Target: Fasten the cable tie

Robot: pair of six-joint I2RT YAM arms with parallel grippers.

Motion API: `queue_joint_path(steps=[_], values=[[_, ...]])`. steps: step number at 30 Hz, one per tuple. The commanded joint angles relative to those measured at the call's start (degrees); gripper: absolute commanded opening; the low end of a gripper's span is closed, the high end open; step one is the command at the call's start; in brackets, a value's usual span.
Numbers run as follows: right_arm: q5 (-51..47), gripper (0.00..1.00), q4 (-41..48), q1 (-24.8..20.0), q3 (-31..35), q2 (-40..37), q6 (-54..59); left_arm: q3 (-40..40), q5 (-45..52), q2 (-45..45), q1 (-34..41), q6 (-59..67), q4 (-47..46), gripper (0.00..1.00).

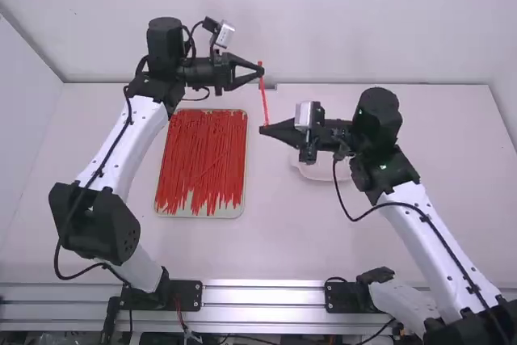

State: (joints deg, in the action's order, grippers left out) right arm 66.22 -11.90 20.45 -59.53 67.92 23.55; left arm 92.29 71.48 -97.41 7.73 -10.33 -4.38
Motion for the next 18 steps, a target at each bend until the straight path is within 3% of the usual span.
queue_joint_path(steps=[1, 3, 9, 12, 18], values=[[5.8, 0.0, -1.6, 0.6, 0.4, 0.2, 2.0, -0.1, 4.6, 0.0, 0.0, 4.5, 0.3, 0.02], [6.5, 0.0, -5.3, 0.5, 0.4, 1.2, -0.9, -0.4, 4.6, 0.0, 0.2, 6.6, 0.3, 0.02], [-3.2, 0.0, -15.7, -2.1, 0.4, 3.7, -15.2, -0.7, 3.9, 0.0, 0.2, 8.7, 0.4, 0.02], [-7.7, 0.0, -28.9, -4.3, 0.4, 5.6, -35.4, -0.7, 3.9, 0.0, 0.0, 8.9, 1.0, 0.02], [-9.3, 0.0, -34.4, -8.0, 0.3, 9.6, -56.7, -1.1, 3.9, 0.0, -0.2, 15.5, 0.9, 0.02]])
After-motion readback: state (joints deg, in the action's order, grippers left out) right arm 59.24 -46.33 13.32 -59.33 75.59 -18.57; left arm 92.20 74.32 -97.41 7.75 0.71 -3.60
